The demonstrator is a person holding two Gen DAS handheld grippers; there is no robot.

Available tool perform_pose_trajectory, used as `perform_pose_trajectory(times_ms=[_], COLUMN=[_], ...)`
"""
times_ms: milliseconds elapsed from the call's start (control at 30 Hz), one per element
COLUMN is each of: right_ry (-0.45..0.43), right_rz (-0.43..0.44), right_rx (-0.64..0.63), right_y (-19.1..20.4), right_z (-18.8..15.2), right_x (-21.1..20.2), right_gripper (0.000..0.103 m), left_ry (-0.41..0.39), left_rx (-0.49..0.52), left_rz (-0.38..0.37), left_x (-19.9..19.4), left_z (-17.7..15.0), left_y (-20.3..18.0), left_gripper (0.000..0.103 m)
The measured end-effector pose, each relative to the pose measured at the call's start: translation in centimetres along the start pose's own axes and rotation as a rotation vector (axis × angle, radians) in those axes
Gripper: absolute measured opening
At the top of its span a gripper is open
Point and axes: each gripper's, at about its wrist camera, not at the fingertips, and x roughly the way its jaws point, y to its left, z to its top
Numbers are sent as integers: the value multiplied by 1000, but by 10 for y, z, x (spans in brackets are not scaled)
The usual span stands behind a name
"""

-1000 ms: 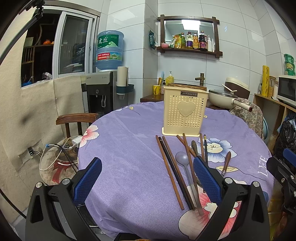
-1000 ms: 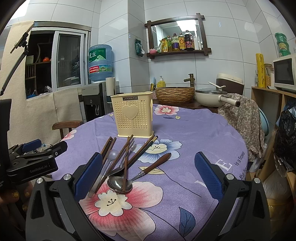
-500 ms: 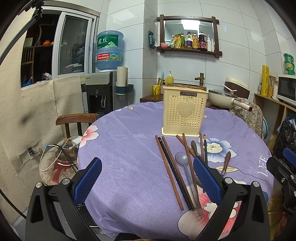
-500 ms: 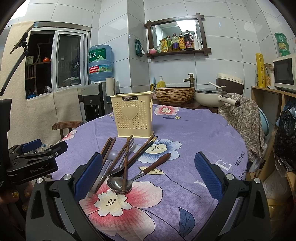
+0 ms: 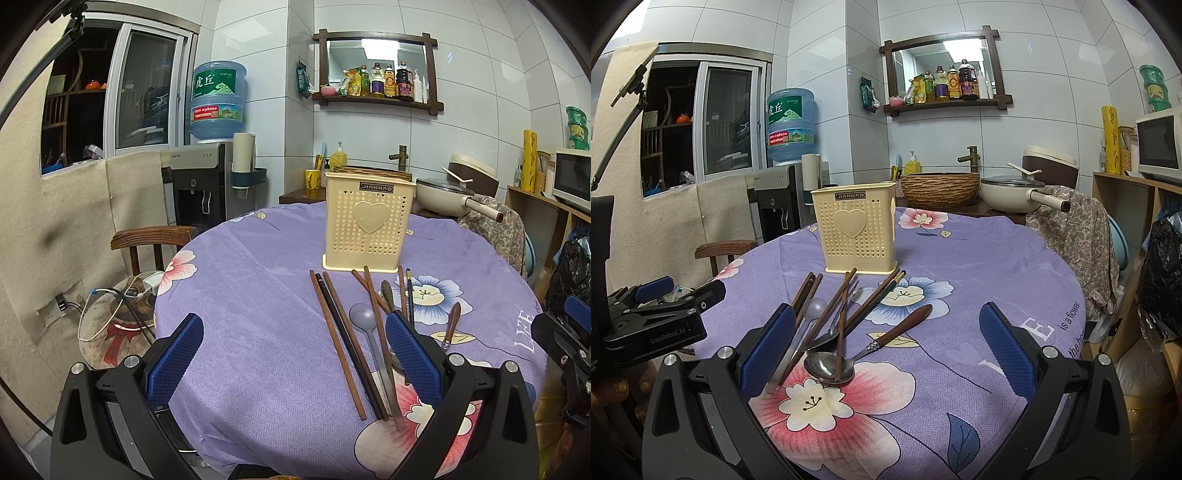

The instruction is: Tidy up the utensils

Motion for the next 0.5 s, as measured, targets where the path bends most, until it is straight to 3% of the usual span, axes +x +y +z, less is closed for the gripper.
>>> perform_pose_trajectory(times_ms=[233,500], right_ry=[8,87], right_rz=[-5,8], right_rx=[-3,9], right_y=[0,-8], right_z=[-1,-5], right_x=[2,17], right_gripper=[98,98], left_ry=[22,89], left_rx=[-8,6], left_rz=[-8,-26], left_x=[4,20], left_z=[-1,2], left_y=[1,1], left_gripper=[97,97])
